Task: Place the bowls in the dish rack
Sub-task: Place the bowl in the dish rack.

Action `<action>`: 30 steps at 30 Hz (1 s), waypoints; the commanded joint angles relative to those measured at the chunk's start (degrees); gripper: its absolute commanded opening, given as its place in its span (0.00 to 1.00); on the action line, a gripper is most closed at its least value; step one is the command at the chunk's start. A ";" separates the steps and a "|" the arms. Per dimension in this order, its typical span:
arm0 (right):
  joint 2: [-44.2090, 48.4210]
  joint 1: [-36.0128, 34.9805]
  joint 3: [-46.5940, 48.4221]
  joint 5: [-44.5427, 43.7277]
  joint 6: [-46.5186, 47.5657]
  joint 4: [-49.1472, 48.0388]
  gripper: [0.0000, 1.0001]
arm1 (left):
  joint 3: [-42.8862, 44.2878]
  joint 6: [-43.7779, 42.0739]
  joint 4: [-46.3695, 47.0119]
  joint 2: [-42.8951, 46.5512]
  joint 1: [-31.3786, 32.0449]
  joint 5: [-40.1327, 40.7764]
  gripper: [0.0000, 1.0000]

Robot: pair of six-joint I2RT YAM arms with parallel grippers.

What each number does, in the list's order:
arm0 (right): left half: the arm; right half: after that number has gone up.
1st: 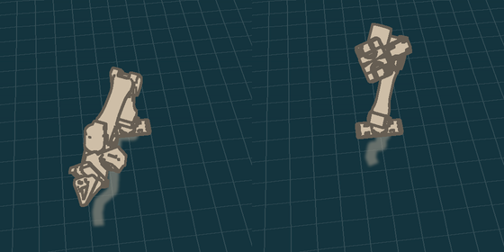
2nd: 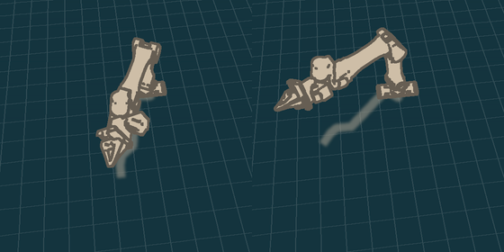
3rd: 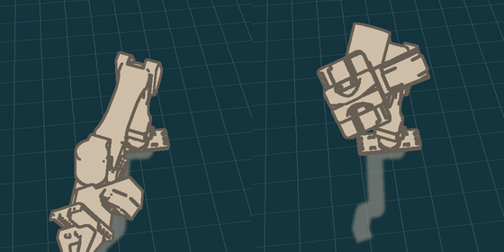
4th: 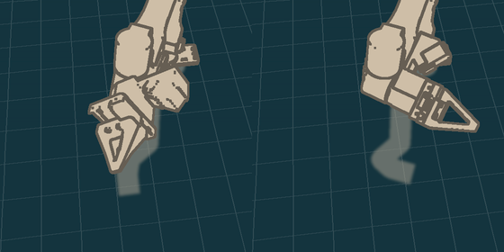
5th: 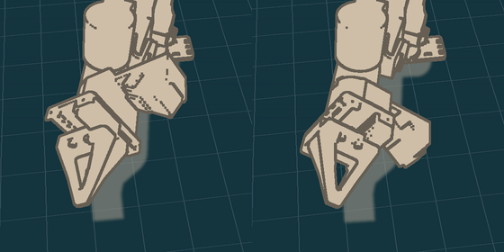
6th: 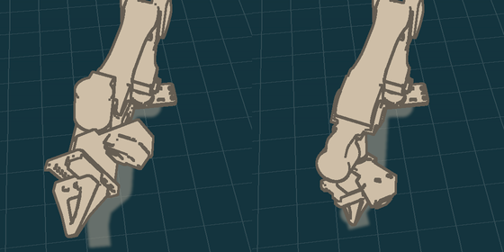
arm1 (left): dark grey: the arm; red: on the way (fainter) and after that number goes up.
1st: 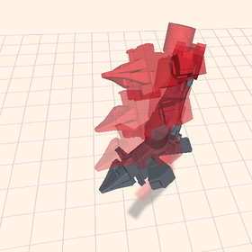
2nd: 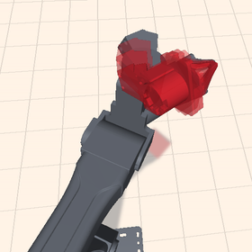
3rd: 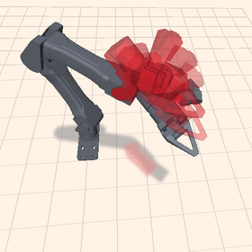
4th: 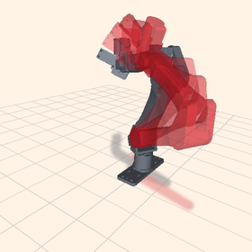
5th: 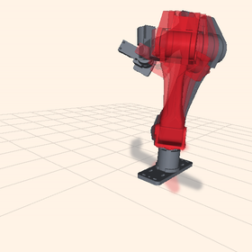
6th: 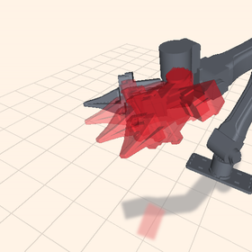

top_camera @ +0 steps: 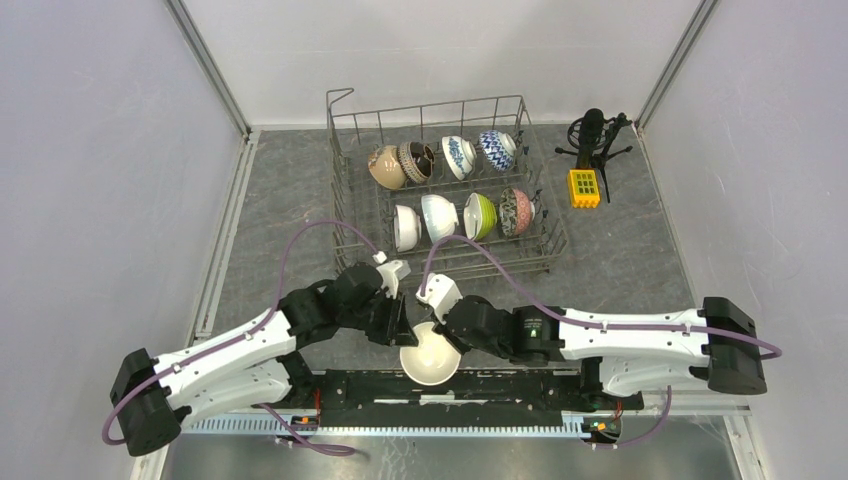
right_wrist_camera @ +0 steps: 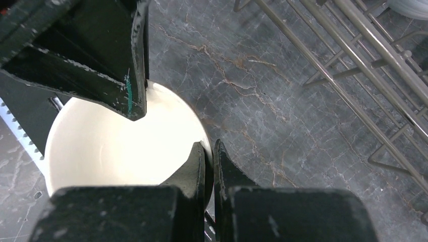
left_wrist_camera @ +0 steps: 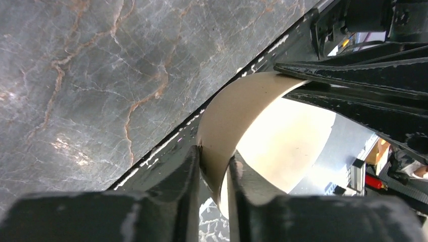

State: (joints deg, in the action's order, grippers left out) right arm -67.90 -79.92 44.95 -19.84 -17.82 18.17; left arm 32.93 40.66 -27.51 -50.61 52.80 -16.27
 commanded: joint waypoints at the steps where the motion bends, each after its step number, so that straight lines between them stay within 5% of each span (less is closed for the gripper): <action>1: 0.28 -1.10 3.15 2.75 0.58 -4.24 0.00 | 1.03 0.30 1.17 -1.91 -0.05 1.16 0.15; 3: -0.33 -1.40 3.76 3.28 0.81 -4.79 0.00 | 1.30 0.25 1.49 -2.62 0.52 1.07 0.04; 7: -1.13 -1.61 5.23 3.96 1.51 -4.78 0.00 | 1.61 0.23 1.62 -2.97 1.25 1.62 0.02; 12: 0.10 -1.71 6.47 3.92 2.68 -3.32 0.28 | 1.35 0.39 1.59 -2.42 1.60 1.82 0.02; 17: 3.06 -2.05 7.59 6.46 4.64 -2.63 0.45 | 1.34 0.58 1.61 -2.54 1.78 1.94 0.02; 30: -1.10 -3.11 15.30 28.34 14.65 10.63 0.51 | 4.05 -0.75 -1.31 -4.76 1.87 3.13 0.02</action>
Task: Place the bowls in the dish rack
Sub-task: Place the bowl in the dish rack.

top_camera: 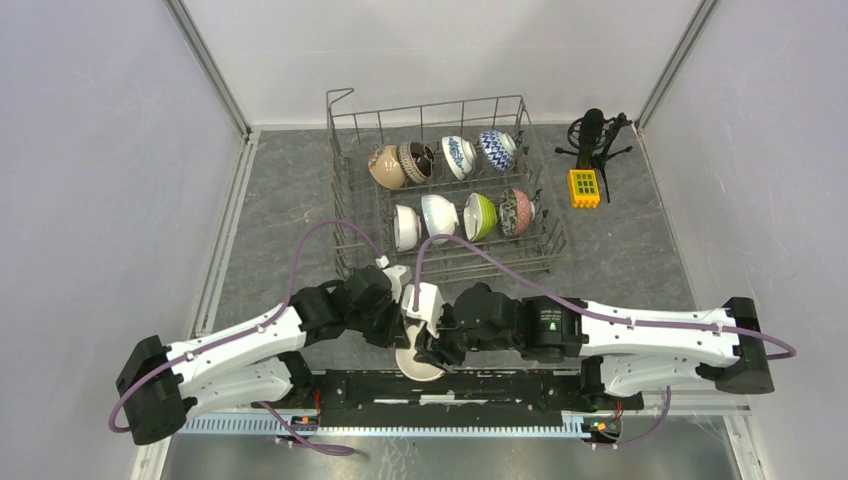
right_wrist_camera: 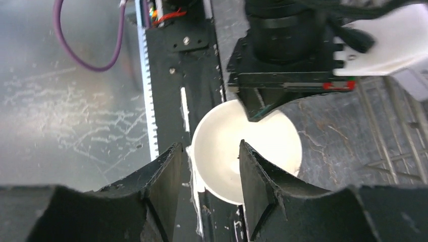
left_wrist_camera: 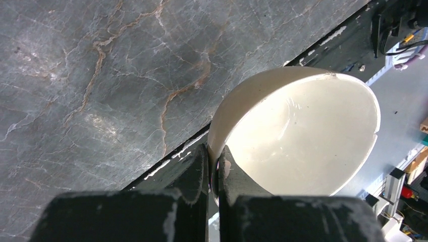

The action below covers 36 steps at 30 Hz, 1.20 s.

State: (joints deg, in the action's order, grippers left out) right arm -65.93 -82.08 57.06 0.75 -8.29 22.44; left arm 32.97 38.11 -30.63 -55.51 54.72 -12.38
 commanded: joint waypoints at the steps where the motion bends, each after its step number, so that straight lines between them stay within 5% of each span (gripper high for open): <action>1: -4.12 -1.33 3.66 7.94 6.26 7.37 0.51 | 4.26 1.60 1.40 0.07 -0.05 -0.60 0.02; 11: -12.84 -6.86 7.83 7.75 16.33 13.10 0.54 | 5.42 -0.01 -0.65 -0.53 0.03 -1.01 0.02; 24: -25.99 -10.45 17.48 -3.82 18.73 22.82 0.51 | 6.72 -2.37 -2.23 -0.98 0.03 -1.46 0.02; 32: -28.45 -10.46 17.73 -7.35 18.75 24.12 0.42 | 6.69 -3.05 -2.91 -0.66 0.04 -1.60 0.02; 36: -29.38 -10.52 18.33 -7.53 18.93 24.38 0.29 | 6.49 -3.15 -2.97 -0.31 0.02 -1.15 0.02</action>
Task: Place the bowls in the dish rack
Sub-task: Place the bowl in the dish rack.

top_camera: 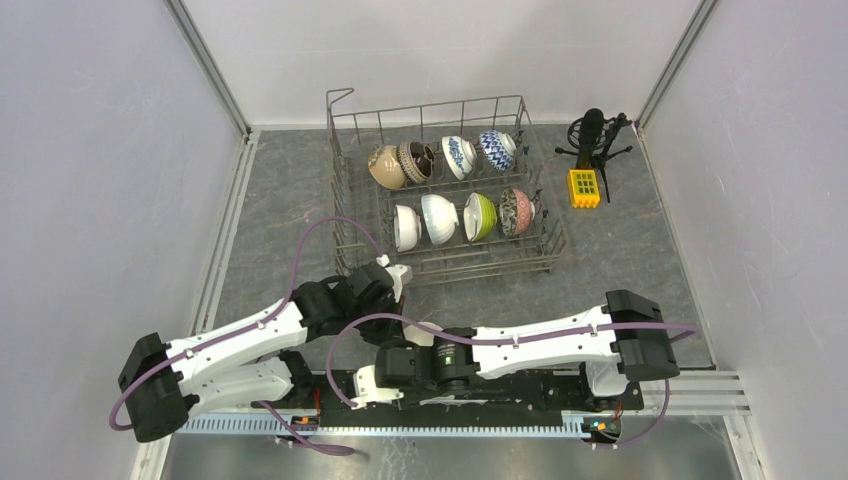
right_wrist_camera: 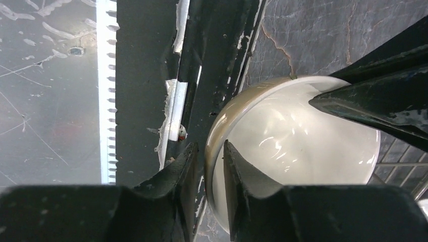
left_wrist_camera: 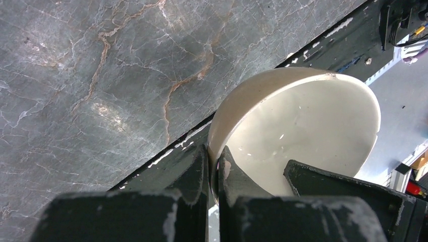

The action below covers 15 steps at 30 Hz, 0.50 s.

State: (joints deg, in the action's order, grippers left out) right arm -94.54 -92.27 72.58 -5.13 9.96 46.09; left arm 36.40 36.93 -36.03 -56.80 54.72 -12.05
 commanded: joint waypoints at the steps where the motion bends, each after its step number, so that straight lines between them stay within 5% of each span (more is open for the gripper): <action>1: -1.08 -0.32 2.98 -1.64 0.72 0.69 0.25 | 2.98 -1.99 2.45 0.98 0.04 -1.43 0.02; 5: -1.77 -0.24 3.35 -1.54 0.94 0.44 0.00 | 2.87 -2.03 2.43 1.09 -0.01 -1.38 0.02; 8: -1.09 -0.26 2.82 -1.88 0.85 -0.22 0.00 | 3.00 -2.14 2.30 1.37 0.03 -1.41 0.03; 15: 4.62 0.59 -0.15 0.53 -0.50 -3.53 0.00 | 6.30 -2.96 -0.35 3.94 -0.02 -0.24 0.48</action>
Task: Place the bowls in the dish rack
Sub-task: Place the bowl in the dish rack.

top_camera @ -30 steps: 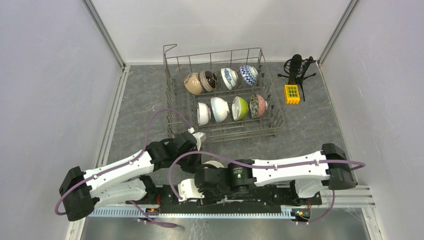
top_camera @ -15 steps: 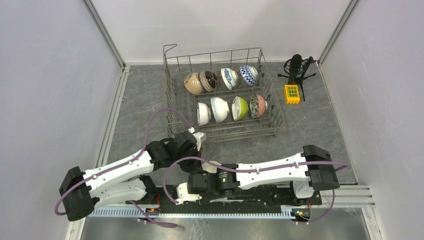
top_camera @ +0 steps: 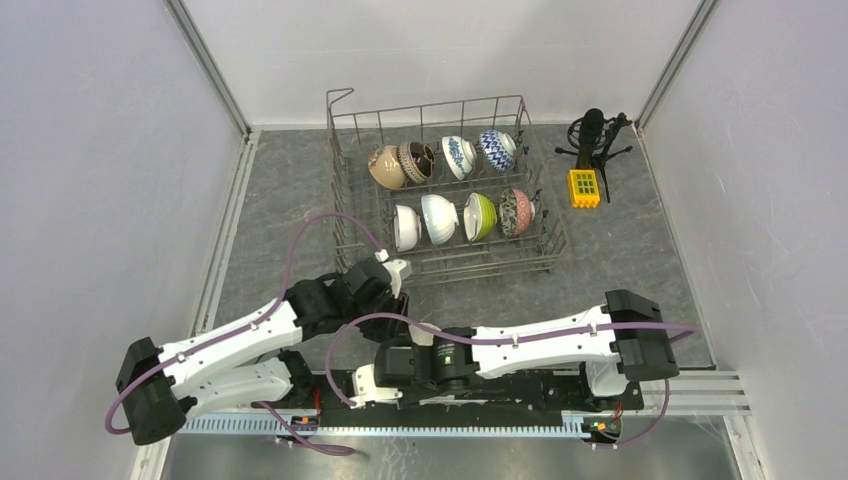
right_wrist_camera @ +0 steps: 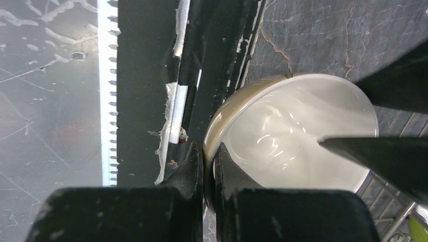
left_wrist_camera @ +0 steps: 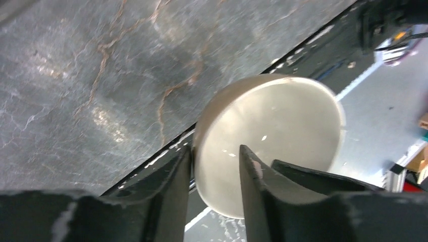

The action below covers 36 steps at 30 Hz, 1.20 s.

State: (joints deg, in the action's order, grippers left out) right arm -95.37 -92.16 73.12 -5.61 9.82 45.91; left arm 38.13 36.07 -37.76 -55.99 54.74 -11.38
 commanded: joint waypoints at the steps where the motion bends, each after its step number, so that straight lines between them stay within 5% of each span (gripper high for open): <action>1: 6.41 0.68 -1.18 1.97 -0.50 -3.64 0.00 | 4.97 -2.06 1.36 3.56 0.00 -1.09 0.54; 6: 13.30 2.09 -5.41 9.03 -0.86 -5.44 0.00 | 7.19 -3.23 -0.32 4.83 -0.03 -1.23 0.84; 11: 19.97 2.61 -8.45 13.38 -0.86 -5.42 0.00 | 12.23 -4.66 -3.18 8.18 -0.07 -0.09 1.00; 25: 33.12 9.54 -3.27 1.65 -3.13 -8.86 0.00 | 29.29 -8.89 -11.35 16.94 -0.08 21.49 1.00; 36: 26.86 24.76 14.78 3.87 -6.39 -18.64 0.00 | 28.46 -14.96 -12.35 24.60 -0.12 38.59 1.00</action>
State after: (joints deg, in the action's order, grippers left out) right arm -66.52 -71.81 80.64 -2.70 5.17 38.68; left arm 68.01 26.41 -49.74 -33.76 54.72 18.63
